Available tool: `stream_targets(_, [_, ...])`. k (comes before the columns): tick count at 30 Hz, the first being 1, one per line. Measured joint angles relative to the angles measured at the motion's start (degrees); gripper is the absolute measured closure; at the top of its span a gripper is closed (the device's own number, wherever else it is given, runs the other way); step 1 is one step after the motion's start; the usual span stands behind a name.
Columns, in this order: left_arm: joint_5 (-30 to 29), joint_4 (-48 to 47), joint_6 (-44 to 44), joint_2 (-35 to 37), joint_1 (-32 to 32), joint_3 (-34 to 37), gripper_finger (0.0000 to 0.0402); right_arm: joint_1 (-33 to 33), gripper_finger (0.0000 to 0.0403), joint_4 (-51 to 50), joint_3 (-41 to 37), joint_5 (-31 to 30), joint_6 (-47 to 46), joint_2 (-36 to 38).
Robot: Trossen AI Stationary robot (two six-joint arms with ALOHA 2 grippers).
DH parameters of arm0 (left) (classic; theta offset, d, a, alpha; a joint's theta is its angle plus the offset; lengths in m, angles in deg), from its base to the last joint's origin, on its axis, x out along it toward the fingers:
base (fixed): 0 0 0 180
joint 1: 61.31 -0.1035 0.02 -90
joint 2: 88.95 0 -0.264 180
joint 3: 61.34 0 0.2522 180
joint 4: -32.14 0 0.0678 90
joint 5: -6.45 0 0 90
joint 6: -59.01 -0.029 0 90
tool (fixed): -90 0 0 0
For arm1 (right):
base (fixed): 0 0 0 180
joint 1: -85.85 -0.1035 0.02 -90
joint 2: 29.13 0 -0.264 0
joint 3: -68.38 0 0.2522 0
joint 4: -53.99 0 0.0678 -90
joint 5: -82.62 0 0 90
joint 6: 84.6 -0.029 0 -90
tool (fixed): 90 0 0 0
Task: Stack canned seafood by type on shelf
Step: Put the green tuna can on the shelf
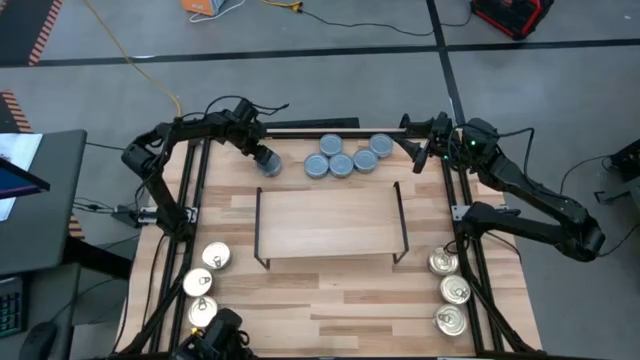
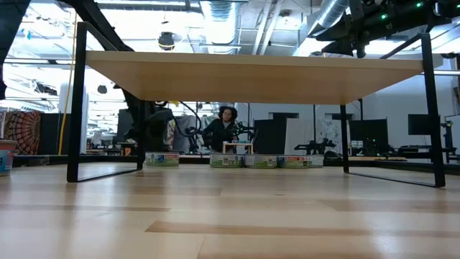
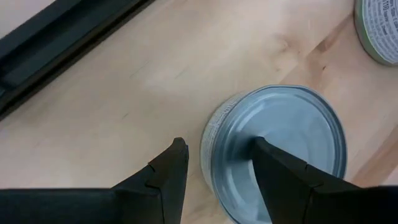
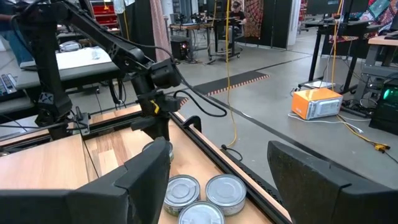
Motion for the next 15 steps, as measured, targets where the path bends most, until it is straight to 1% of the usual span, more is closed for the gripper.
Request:
stream_targets(2, [0.18,-0.10,-0.54,0.00,0.00,0.00,0.0238,0.00,0.0108,-0.02,0.00,0.00,0.00,0.00])
stream_targets(5, [1.18,-0.86,-1.79,0.00,0.00,-0.03,0.0268,0.02,0.0108,-0.02,0.00,0.00,-0.02,0.00])
stream_targets(8, [2.22,-1.96,-3.80,0.02,0.01,-0.07,0.0323,0.02,0.0108,-0.02,0.00,0.00,-0.02,0.00])
stream_targets(10, [2.35,-2.47,-4.80,-0.07,-0.02,-0.16,0.0370,0.00,0.0108,-0.02,0.00,0.00,-0.02,0.00])
stream_targets(11, [2.08,-2.56,-5.16,-0.17,-0.05,-0.21,0.0385,-0.02,0.0108,-0.02,0.00,0.00,-0.02,0.00])
stream_targets(15, [1.29,-2.86,-5.63,-0.22,-0.33,-0.22,0.0399,-0.02,0.0108,-0.02,0.00,0.01,-0.02,0.00])
